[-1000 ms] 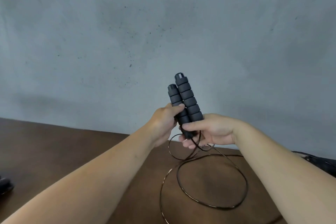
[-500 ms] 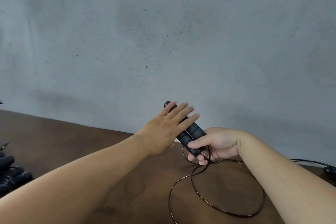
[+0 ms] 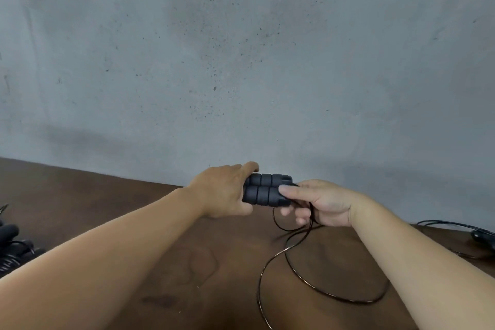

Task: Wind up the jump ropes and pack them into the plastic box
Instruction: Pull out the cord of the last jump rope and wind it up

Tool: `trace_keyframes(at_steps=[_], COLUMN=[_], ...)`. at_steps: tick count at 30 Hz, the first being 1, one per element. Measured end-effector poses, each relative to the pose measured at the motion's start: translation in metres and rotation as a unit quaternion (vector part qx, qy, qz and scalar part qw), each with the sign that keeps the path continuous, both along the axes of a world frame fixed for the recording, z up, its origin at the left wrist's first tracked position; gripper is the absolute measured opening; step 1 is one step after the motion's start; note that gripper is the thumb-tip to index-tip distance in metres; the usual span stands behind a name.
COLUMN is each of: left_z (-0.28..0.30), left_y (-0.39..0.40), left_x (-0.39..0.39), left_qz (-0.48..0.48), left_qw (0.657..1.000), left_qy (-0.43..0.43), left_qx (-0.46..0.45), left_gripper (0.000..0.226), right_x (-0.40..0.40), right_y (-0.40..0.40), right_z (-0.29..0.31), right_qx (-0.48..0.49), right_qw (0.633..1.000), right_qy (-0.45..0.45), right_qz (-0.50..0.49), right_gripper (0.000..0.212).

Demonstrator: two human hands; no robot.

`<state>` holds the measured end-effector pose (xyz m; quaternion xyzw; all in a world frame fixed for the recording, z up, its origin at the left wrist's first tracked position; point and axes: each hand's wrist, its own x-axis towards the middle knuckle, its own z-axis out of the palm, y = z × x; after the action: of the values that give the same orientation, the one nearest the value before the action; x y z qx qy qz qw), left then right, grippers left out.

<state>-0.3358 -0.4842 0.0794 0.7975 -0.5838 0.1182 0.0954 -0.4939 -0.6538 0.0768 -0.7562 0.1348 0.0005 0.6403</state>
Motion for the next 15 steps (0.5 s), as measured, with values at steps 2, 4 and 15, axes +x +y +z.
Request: trace_keyframes(at_steps=[2,4,15], left_z=[0.000,-0.003,0.000], left_y=[0.001,0.000,0.002], left_x=[0.000,0.001,-0.007], left_qz=[0.021,0.018,-0.084], left_qw=[0.986,0.952,0.575], left_qy=[0.161,0.304,0.809], left_qx=[0.024,0.022,-0.082], left_gripper=[0.047,0.038,0.039], right_x=[0.004,0.008,0.039], right_y=[0.001,0.004,0.043], right_z=[-0.006,-0.014,-0.060], right_qx=[-0.037,-0.065,-0.329], right_qw=[0.994,0.976,0.855], right_qy=[-0.052,-0.101,-0.177], right_qz=[-0.089,-0.180,-0.359], right_gripper=[0.053,0.056,0.037])
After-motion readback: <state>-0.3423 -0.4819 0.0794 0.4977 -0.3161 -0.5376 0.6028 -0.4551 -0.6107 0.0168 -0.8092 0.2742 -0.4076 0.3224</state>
